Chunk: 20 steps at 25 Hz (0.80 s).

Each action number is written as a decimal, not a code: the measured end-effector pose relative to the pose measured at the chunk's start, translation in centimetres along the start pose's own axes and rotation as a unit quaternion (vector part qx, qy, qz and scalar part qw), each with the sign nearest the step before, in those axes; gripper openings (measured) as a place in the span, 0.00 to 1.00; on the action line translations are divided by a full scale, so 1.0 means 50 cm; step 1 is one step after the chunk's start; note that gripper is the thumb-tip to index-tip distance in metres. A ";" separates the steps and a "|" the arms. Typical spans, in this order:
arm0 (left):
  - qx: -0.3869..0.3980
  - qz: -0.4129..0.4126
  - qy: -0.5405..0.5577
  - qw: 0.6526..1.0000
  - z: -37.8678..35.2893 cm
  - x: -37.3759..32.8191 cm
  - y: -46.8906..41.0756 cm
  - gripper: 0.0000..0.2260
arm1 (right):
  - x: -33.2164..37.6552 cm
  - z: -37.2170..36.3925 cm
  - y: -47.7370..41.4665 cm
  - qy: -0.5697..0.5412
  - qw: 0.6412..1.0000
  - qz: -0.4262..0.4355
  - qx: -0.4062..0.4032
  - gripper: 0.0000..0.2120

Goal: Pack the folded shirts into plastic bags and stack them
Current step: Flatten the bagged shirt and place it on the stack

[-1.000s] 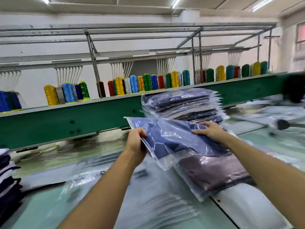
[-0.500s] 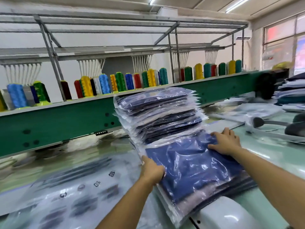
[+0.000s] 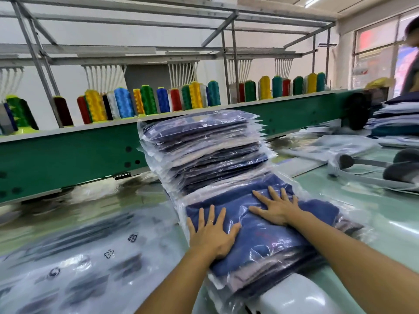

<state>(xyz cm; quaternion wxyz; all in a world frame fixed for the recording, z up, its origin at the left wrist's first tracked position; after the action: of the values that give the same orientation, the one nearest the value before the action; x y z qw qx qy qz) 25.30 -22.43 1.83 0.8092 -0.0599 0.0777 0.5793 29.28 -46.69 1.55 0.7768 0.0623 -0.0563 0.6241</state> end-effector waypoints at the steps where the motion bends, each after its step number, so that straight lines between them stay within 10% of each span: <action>1: 0.001 0.003 -0.011 1.000 -0.004 0.004 -0.001 0.37 | -0.002 0.000 -0.002 -0.004 1.000 0.005 -0.006 0.42; 8: -0.031 -0.040 -0.022 0.998 0.016 0.017 0.010 0.37 | -0.019 0.015 -0.002 0.029 0.999 -0.013 -0.044 0.29; 13: -0.190 -0.062 -0.039 0.979 0.123 0.082 0.080 0.21 | 0.133 0.098 0.063 0.109 0.984 -0.006 -0.143 0.17; 20: -0.321 0.060 -0.027 0.945 0.274 0.307 0.248 0.12 | 0.535 0.125 0.217 -0.199 0.945 0.195 -0.169 0.04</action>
<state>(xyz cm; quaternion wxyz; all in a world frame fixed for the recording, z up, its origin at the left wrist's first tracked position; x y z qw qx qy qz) 19.18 -1.64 12.20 0.7131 -0.2959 -0.1303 0.6221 24.38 -19.67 12.44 0.6118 0.0410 -0.3252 0.7199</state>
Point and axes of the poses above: each hand's wrist, its own y-axis away from the middle knuckle, its own z-axis out of the back of the hand, x = y × z, the point moved 5 cm from there along -y, towards the middle knuckle, and after that the axes turned 4 degrees about -z, right-handed, at the moved point
